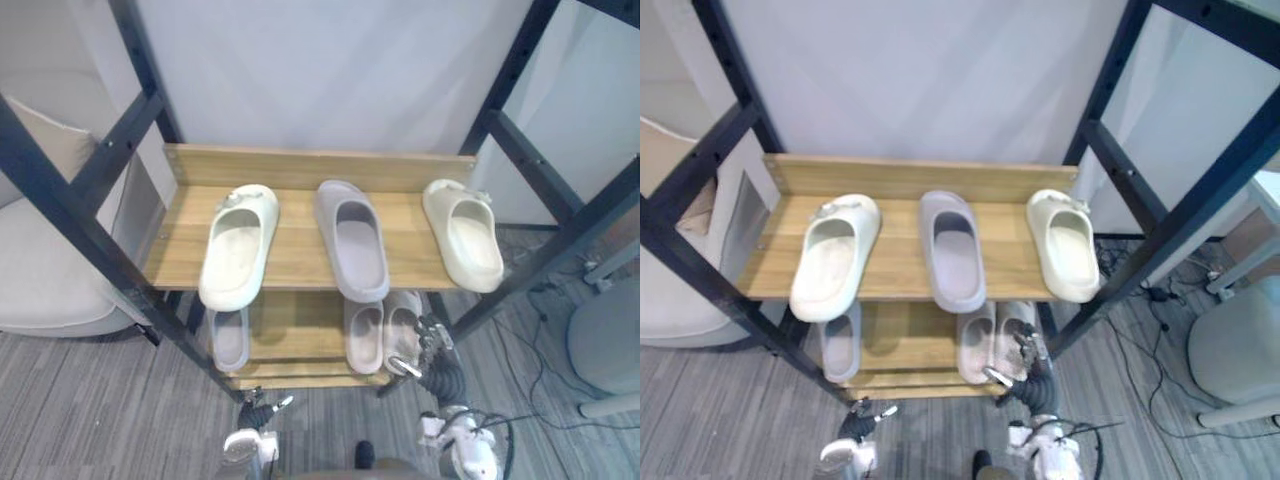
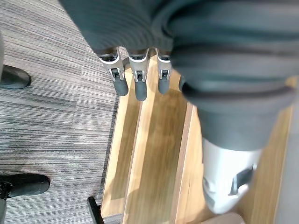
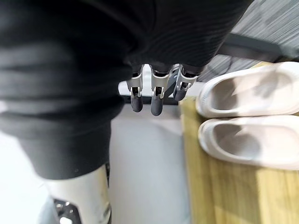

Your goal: Organize the slippers on the shoe rack

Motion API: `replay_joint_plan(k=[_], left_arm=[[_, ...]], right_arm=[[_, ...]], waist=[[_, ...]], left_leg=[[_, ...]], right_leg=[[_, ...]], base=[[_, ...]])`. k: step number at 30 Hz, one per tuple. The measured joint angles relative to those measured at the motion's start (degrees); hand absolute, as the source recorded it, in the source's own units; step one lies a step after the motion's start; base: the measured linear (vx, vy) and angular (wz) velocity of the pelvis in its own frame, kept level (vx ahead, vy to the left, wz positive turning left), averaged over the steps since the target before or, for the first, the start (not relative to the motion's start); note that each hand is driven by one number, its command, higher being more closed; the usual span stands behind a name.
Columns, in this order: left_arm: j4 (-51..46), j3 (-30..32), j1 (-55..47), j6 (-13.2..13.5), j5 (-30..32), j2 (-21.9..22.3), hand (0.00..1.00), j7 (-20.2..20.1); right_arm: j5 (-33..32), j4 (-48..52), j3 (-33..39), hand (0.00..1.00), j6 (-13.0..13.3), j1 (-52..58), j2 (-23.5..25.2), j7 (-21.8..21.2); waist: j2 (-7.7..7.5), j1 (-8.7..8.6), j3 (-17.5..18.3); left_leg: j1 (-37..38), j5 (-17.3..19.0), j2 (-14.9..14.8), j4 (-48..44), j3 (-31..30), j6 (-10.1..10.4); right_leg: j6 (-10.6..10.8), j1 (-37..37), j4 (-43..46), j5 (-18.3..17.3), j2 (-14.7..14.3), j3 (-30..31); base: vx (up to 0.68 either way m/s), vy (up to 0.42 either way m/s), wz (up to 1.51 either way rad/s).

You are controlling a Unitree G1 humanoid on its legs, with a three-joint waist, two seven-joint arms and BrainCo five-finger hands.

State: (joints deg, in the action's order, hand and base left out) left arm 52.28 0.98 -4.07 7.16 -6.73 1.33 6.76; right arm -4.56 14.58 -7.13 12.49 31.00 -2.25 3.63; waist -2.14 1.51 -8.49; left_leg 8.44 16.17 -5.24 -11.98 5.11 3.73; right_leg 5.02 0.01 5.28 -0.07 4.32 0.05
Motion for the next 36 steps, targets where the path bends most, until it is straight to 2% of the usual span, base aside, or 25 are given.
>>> replay_joint_plan(k=[6,14,21,26,36], left_arm=[[-0.6,-2.0,-1.2,0.6,0.1,-0.1,0.0,-0.8],[-0.4,-2.2,-1.2,1.2,0.1,0.2,0.0,-1.0],[-0.1,-2.1,-1.2,1.5,0.5,0.3,0.0,-2.1],[0.2,-2.1,-1.4,1.5,0.6,0.4,0.0,-2.4],[0.2,-2.0,-1.7,2.1,1.2,0.6,0.0,-3.6]], right_arm=[[-0.1,8.5,0.1,0.0,0.5,4.3,-0.1,-0.5],[0.0,16.6,0.2,0.0,1.2,5.5,-0.2,-1.3],[0.2,18.5,2.4,0.0,2.2,3.7,-0.4,-1.2],[2.3,18.5,4.2,0.0,2.2,-0.3,-0.7,-0.7],[2.3,18.2,10.2,0.0,2.2,-8.7,-0.6,1.4]], waist=[[-0.12,-1.52,0.2],[0.05,-1.49,0.3],[0.14,-1.4,0.7],[0.05,-1.34,1.6],[-0.03,-1.14,1.9]], left_leg=[[-0.4,1.2,0.9,-1.5,1.1,-0.6],[-0.6,2.0,1.3,-3.2,2.2,-1.5],[-1.5,2.8,1.6,-4.4,2.0,-2.0],[-1.7,2.9,1.8,-4.7,1.6,-2.2],[-3.0,2.9,2.8,-5.2,-1.2,-2.3]], right_leg=[[0.8,-0.8,1.5,-0.5,1.2,1.2],[1.1,-1.6,2.6,-0.7,1.5,2.2],[1.2,-1.5,2.5,-0.7,1.8,2.1],[1.2,-1.5,2.4,-0.7,2.0,1.9],[1.8,0.0,0.3,-0.3,2.9,0.2]], base=[[-0.04,0.039,-0.1],[0.0,0.013,-0.07],[0.0,0.0,0.0],[0.0,0.0,0.03],[0.0,0.006,0.14]])
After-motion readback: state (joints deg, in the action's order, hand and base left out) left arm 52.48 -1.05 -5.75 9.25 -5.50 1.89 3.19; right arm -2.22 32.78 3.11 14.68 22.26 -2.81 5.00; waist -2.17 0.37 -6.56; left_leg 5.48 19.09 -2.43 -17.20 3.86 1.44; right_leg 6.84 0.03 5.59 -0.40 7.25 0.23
